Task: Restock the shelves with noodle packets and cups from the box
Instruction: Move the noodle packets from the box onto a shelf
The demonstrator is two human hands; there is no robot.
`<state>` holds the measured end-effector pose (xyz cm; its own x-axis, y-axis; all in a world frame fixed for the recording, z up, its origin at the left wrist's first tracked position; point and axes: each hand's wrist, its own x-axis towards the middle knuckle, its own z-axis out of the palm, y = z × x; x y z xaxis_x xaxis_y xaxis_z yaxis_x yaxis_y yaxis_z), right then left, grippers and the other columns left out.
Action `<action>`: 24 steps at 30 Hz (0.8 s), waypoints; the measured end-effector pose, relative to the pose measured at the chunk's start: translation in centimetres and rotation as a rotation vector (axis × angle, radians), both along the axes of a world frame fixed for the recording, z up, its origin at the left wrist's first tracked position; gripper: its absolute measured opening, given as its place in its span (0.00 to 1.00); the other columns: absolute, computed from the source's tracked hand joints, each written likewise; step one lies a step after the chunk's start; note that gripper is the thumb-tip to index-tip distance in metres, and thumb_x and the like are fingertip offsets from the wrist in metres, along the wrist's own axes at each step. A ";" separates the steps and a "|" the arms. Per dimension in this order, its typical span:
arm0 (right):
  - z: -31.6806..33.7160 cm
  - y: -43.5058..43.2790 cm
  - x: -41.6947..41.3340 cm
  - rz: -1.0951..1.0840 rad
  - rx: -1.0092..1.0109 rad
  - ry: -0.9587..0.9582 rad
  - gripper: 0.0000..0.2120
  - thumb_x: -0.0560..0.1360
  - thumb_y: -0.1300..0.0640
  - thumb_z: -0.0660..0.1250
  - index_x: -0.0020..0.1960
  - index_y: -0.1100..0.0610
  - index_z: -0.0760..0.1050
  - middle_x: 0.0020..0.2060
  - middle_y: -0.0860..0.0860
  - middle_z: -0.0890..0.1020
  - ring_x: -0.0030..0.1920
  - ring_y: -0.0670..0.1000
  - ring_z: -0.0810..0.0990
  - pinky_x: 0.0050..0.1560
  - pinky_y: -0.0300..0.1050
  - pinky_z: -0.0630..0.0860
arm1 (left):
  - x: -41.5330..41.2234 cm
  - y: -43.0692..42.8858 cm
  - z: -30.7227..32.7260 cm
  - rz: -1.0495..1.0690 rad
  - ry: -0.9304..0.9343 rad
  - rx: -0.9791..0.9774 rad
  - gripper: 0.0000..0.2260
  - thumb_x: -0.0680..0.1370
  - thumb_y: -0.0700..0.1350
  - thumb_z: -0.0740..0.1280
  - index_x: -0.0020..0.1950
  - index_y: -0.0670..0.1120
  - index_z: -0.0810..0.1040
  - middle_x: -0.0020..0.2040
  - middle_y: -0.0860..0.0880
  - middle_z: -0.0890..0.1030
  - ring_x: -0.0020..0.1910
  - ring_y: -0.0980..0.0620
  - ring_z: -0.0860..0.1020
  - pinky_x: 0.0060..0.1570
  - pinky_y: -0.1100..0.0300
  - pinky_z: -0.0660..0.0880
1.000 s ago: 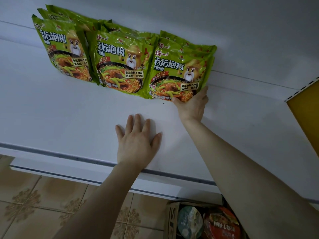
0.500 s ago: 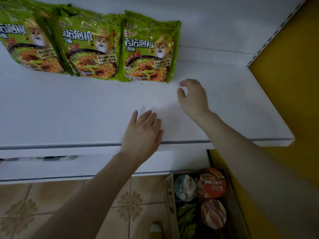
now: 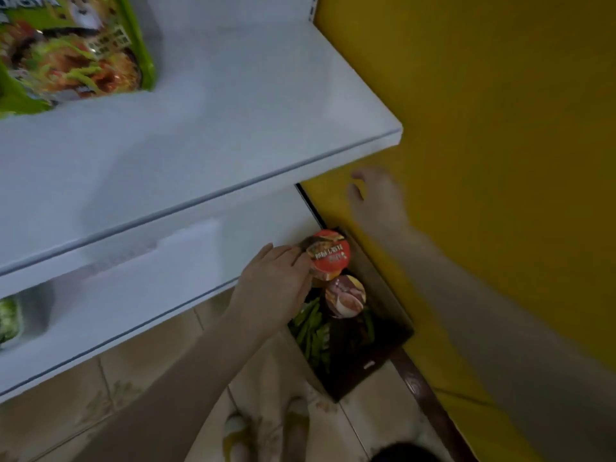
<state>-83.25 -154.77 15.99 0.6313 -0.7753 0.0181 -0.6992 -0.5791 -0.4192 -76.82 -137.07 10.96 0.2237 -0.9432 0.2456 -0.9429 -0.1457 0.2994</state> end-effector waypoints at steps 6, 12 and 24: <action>-5.2 -2.9 -9.2 -0.204 0.104 0.128 0.15 0.79 0.60 0.58 0.65 0.63 0.70 0.64 0.59 0.72 0.61 0.58 0.73 0.57 0.48 0.69 | -5.1 -1.6 -4.4 -0.146 -0.008 0.115 0.07 0.71 0.43 0.65 0.39 0.41 0.81 0.35 0.44 0.82 0.34 0.45 0.80 0.39 0.56 0.78; -12.1 -4.3 -16.5 -0.292 0.240 0.230 0.17 0.79 0.59 0.58 0.66 0.62 0.68 0.62 0.60 0.73 0.51 0.59 0.76 0.46 0.48 0.71 | -8.8 -2.2 -10.9 -0.187 0.020 0.309 0.05 0.65 0.41 0.74 0.34 0.42 0.79 0.29 0.45 0.79 0.27 0.45 0.78 0.29 0.61 0.74; -29.6 -2.5 -22.8 -0.485 0.547 0.394 0.13 0.79 0.60 0.57 0.61 0.65 0.69 0.54 0.63 0.77 0.54 0.62 0.76 0.46 0.48 0.71 | -13.5 -5.4 -25.9 -0.222 0.075 0.699 0.08 0.79 0.46 0.58 0.49 0.44 0.74 0.45 0.46 0.79 0.47 0.46 0.77 0.40 0.57 0.70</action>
